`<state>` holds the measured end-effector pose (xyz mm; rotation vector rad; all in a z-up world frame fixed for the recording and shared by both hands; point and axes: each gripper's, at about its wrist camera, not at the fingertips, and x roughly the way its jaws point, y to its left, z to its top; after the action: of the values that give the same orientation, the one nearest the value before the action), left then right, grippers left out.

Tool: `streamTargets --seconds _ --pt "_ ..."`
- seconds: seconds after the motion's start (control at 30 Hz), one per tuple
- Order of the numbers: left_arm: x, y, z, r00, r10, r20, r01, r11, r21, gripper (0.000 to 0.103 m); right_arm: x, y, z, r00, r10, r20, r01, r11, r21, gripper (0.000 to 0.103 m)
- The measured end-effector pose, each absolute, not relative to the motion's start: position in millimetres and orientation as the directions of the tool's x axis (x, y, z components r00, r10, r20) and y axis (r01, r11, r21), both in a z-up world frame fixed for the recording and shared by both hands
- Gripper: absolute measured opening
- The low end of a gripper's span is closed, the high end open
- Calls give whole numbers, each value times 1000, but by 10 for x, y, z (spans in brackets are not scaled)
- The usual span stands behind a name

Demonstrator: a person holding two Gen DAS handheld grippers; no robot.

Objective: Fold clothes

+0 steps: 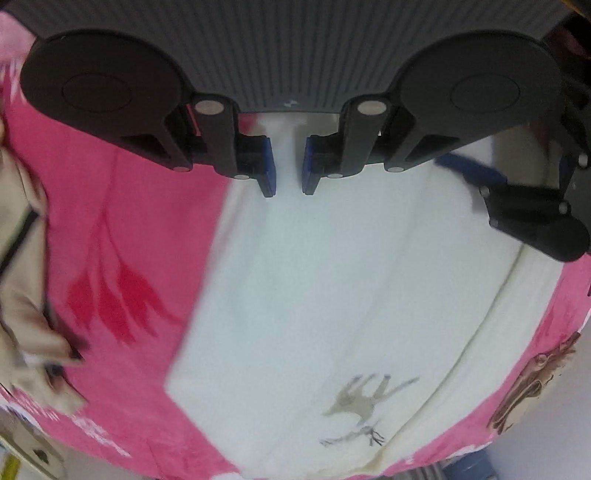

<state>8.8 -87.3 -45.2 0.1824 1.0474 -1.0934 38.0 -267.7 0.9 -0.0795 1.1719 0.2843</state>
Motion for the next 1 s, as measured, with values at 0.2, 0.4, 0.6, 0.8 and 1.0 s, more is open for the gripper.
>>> streamTargets --seconds 0.2,0.4,0.6,0.8,1.0 --pt "-24 -818 -433 70 -624 -778 799 502 -330 51 137 -2873 73 375 103 -921 -152 987 49 16" --pt "-138 -727 -377 49 -612 -790 789 508 -345 51 -8 -2592 179 405 250 -880 -301 945 130 16" --pt "-319 -422 -408 -60 -578 -814 760 502 -413 52 -171 -2559 -57 259 225 -939 -346 929 127 17" --pt "-519 -57 -354 -80 -567 -820 772 485 -411 54 -171 -2450 39 275 306 -911 -402 898 181 18" --pt "-336 325 -228 74 -530 -845 717 617 -324 54 -265 -2185 -115 203 287 -936 -519 842 146 24"
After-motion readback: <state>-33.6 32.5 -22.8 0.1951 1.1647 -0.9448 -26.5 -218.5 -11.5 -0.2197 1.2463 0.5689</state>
